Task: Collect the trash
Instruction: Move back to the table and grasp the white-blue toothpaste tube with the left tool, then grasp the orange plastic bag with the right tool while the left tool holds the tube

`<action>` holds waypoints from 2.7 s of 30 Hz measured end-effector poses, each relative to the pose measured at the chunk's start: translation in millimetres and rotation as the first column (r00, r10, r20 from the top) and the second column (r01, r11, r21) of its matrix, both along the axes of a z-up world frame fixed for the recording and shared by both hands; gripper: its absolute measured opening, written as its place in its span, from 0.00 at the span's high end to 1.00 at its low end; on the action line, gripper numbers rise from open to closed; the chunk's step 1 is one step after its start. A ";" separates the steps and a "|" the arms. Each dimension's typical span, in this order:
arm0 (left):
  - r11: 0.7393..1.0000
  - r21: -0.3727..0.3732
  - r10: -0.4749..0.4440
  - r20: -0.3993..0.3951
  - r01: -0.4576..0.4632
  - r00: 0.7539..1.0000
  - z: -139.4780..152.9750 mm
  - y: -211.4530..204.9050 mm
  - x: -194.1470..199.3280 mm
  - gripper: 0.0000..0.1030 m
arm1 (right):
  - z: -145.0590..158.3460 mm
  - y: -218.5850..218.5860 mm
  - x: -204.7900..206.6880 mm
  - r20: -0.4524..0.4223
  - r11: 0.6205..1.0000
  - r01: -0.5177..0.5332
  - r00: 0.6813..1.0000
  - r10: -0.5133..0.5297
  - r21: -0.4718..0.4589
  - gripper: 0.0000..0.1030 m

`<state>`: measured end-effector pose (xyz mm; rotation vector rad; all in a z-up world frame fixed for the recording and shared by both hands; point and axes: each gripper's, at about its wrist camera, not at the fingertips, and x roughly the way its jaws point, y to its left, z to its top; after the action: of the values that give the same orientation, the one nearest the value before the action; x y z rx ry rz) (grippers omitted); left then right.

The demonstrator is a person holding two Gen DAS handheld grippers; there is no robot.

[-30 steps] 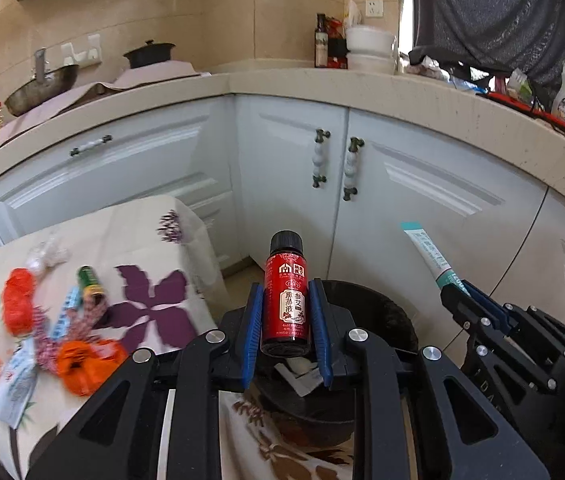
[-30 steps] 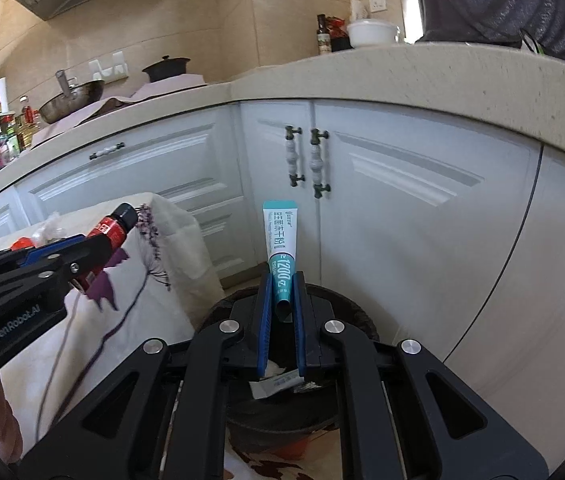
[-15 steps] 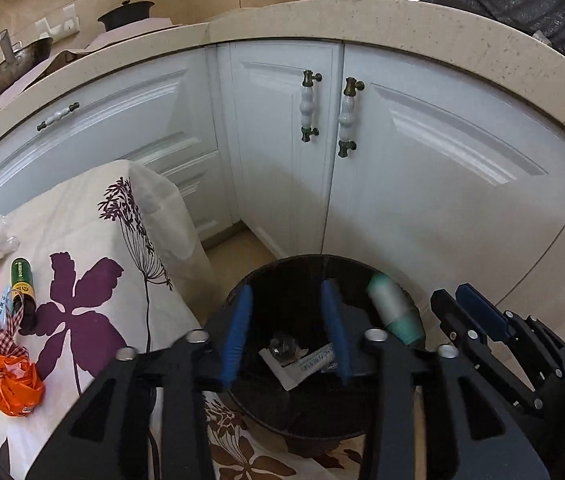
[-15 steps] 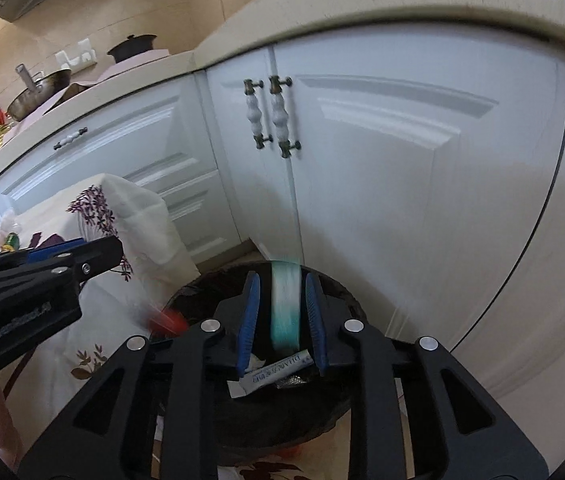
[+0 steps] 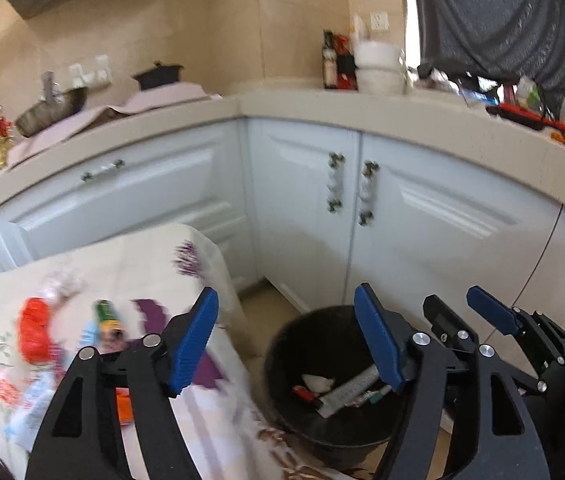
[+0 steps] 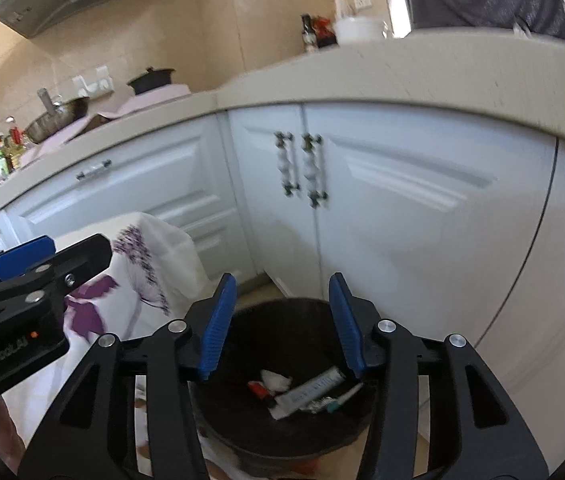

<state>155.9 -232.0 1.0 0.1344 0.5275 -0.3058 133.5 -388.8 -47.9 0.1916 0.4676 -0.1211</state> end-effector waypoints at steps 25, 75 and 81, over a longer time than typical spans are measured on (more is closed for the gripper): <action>0.929 0.001 0.370 0.023 -0.370 0.929 2.1 215.6 -39.3 0.25 | 44.5 155.5 0.4 0.039 0.964 -0.257 0.965 0.259 -0.064 0.47; 0.975 -0.036 0.200 -0.290 -0.220 0.936 -43.8 250.6 -14.8 0.84 | 9.4 210.9 31.6 -0.194 0.918 -0.395 0.905 0.380 -0.044 0.46; 0.972 -0.050 0.207 -0.288 -0.231 0.935 -41.7 256.4 -13.2 0.84 | 1.2 218.0 39.6 -0.261 0.906 -0.423 0.878 0.402 -0.029 0.36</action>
<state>142.6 24.4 -40.8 -0.0512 0.8038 -0.1274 173.1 -170.8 -46.7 -0.0123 0.7444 0.2593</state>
